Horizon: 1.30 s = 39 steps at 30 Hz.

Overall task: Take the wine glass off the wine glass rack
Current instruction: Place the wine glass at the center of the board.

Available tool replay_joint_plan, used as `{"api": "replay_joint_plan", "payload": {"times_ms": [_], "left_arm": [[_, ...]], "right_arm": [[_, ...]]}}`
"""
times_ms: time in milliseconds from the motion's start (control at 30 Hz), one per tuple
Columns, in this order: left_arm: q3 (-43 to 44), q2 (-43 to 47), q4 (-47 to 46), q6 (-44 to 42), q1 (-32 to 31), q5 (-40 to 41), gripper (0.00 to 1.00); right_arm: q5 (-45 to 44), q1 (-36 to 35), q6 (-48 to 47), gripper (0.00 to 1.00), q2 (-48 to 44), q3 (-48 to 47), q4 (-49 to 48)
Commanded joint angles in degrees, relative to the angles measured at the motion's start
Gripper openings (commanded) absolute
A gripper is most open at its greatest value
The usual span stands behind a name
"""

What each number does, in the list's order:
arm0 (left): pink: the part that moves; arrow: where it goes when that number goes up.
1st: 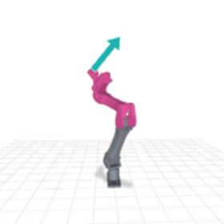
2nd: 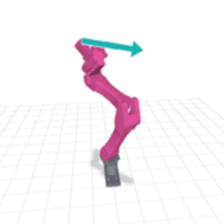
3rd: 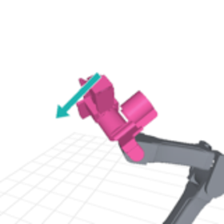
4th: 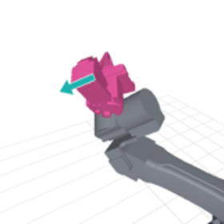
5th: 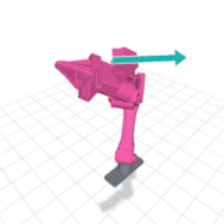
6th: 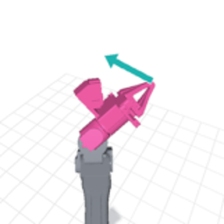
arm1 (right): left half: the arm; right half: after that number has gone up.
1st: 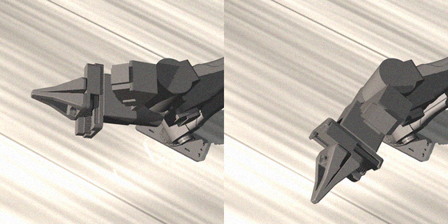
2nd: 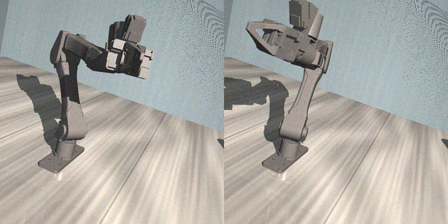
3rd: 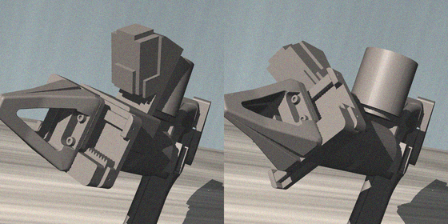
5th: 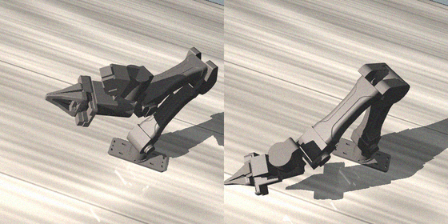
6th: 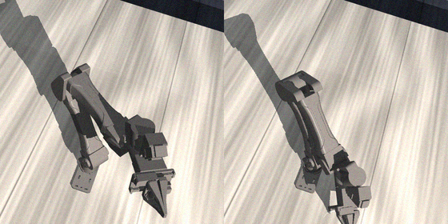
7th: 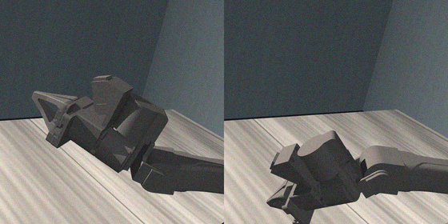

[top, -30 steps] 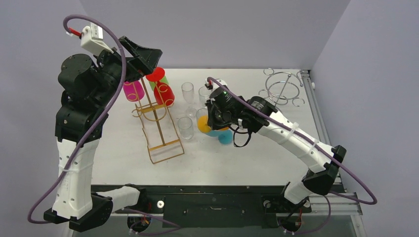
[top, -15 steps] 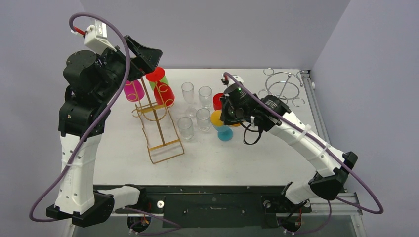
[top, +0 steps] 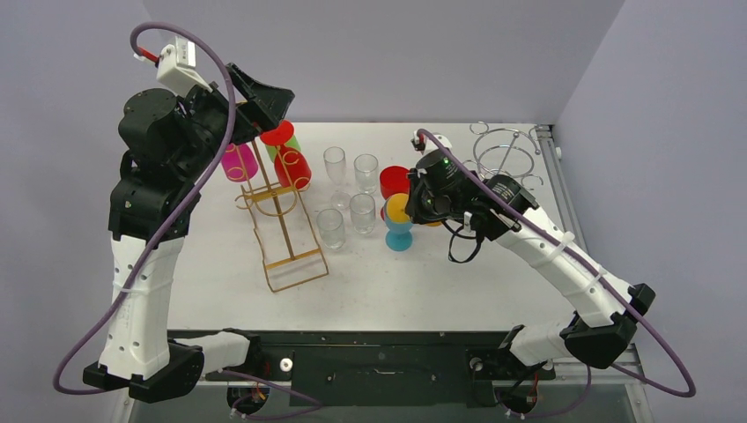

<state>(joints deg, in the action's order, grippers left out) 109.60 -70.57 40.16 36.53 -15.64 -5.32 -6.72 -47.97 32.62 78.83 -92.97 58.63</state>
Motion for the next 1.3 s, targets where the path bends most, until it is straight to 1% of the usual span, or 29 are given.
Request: {"api": "replay_joint_plan", "payload": {"times_ms": [0, 700, 833, 1000, 1167, 1267], "left_arm": [[0.24, 0.16, -3.32, 0.42, 0.34, -0.96, 0.96], [0.53, -0.54, -3.8, 0.39, 0.33, -1.36, 0.96], [1.6, -0.72, -2.95, -0.17, 0.39, -0.6, 0.96], [5.37, -1.78, -0.13, -2.42, 1.63, 1.6, 0.96], [8.94, -2.93, 3.11, -4.01, 5.25, 2.73, 0.96], [10.64, -3.34, 4.3, -4.41, 7.49, 2.12, 0.96]], "right_arm": [[-2.14, 0.48, 0.58, 0.0, -3.15, -0.7, -0.15], [-2.91, 0.13, 0.47, 0.0, -3.01, -6.33, 2.06], [-2.23, -0.56, 0.09, 0.0, -2.08, -9.18, 2.43], [-1.69, -4.61, -0.89, 0.0, 2.29, -14.42, 4.76], [-2.21, -9.52, -2.02, 0.0, 7.51, -20.34, 8.26], [-2.28, -11.45, -2.46, 0.0, 10.68, -21.61, 9.59]]}}
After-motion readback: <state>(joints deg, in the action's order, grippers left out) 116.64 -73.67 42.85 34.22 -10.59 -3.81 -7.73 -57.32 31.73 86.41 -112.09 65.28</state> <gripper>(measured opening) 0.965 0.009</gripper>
